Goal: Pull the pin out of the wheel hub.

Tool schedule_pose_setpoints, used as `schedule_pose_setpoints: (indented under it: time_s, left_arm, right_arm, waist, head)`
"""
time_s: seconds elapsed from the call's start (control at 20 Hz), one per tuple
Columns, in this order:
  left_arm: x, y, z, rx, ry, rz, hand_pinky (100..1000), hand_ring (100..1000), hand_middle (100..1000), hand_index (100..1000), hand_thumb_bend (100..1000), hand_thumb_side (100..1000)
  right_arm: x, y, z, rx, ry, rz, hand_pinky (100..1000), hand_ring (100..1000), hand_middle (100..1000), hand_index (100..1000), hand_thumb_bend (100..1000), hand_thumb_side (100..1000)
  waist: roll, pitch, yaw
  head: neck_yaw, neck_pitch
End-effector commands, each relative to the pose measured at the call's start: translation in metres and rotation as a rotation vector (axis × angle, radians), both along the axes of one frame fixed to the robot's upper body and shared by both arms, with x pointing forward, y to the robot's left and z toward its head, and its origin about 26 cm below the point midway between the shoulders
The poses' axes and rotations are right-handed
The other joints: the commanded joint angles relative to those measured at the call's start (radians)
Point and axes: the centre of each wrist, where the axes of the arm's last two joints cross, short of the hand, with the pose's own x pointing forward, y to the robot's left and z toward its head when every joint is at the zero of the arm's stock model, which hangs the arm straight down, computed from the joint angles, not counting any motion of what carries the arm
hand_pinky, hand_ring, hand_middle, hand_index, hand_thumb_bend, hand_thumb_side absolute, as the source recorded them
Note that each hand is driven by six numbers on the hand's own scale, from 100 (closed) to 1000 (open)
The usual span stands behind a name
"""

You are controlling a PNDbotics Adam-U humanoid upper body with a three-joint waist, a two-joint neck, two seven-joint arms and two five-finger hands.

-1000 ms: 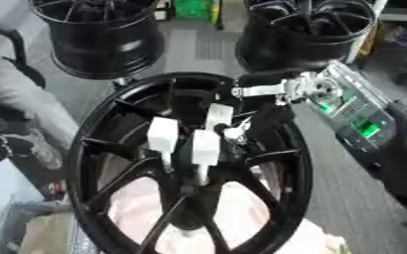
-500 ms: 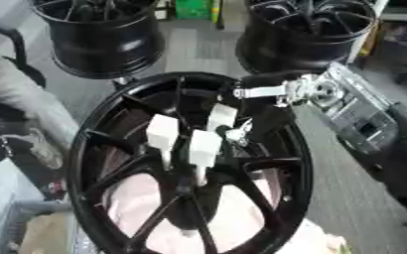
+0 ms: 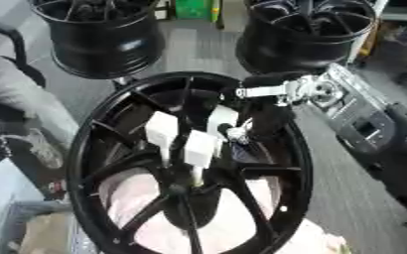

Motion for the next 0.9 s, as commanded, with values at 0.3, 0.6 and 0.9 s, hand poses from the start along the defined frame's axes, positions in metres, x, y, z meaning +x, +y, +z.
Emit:
schedule_pose_setpoints:
  time_s: [0.3,0.6,0.9]
  left_arm:
    - [0.002,0.001,0.009,0.017,-0.026,-0.008,657,618,637,730,100,802]
    - [0.002,0.001,0.008,0.017,-0.025,-0.008,657,618,636,730,100,802]
    - [0.002,0.001,0.008,0.017,-0.024,-0.008,657,618,637,730,100,802]
  right_arm:
    - [0.003,0.0,-0.001,-0.035,-0.008,-0.002,662,787,836,943,100,618]
    - [0.002,0.006,-0.007,-0.071,-0.004,0.018,576,721,788,905,100,606]
    - [0.002,0.009,-0.01,-0.097,-0.008,0.03,473,642,734,849,100,563]
  waist:
    - [0.003,-0.008,-0.001]
    - [0.004,-0.007,-0.002]
    - [0.003,-0.007,-0.002]
  head:
    - [-0.004,-0.003]
    - [-0.007,-0.003]
    - [-0.008,-0.003]
